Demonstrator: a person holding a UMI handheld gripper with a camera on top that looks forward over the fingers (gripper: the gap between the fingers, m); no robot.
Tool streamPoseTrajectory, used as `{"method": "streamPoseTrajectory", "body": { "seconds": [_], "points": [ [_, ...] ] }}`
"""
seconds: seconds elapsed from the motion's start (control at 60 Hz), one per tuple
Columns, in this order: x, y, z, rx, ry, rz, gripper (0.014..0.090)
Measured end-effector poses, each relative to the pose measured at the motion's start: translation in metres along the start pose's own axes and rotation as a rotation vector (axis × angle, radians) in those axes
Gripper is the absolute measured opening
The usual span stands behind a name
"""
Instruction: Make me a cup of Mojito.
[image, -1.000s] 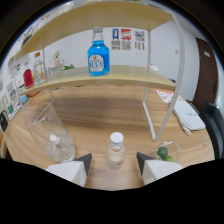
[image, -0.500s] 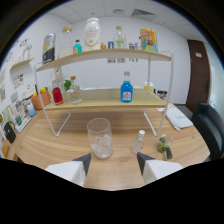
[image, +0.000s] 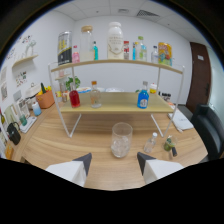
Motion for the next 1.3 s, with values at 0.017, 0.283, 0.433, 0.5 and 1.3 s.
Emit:
{"method": "streamPoseTrajectory", "body": {
  "seconds": [0.017, 0.283, 0.433, 0.5, 1.3],
  "points": [
    [-0.002, -0.007, -0.002, 0.009, 0.004, -0.005, 0.0855],
    [-0.081, -0.149, -0.042, 0.203, -0.034, -0.045, 0.0865],
    [-0.126, -0.211, -0.041, 0.284, -0.051, -0.005, 0.0869],
    [-0.143, -0.232, -0.034, 0.309, -0.058, 0.003, 0.0868],
    [-0.172, -0.333, 0.082, 0.373, 0.02, 0.066, 0.054]
  ]
}}
